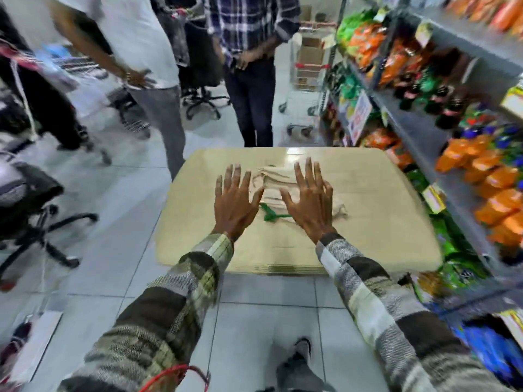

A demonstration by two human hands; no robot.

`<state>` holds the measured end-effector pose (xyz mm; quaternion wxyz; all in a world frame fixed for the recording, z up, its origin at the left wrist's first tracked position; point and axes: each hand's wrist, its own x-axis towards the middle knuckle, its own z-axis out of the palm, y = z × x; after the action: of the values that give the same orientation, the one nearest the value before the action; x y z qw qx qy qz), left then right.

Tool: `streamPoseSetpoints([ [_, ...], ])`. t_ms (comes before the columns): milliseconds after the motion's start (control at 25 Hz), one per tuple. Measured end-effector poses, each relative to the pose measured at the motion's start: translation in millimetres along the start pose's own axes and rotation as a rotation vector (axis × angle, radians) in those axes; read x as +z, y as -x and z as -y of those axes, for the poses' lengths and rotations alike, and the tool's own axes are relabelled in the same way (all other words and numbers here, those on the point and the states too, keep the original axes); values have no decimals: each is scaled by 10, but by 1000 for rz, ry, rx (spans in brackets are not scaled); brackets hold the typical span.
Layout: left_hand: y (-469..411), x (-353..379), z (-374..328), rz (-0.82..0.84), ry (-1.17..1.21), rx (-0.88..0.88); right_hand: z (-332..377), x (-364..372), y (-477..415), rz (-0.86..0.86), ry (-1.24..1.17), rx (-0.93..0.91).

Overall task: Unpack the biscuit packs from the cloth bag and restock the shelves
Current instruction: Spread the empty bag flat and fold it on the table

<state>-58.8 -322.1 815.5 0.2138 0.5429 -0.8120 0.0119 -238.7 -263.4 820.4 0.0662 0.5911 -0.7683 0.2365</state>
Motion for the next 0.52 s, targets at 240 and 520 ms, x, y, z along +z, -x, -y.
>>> streamPoseSetpoints([
  [240,-49,737,424,140,-5,-162,-376,880,-255,222,-31,17],
  [520,-424,1410,599,294,66,-269,-799,1502,-606,378,-20,119],
])
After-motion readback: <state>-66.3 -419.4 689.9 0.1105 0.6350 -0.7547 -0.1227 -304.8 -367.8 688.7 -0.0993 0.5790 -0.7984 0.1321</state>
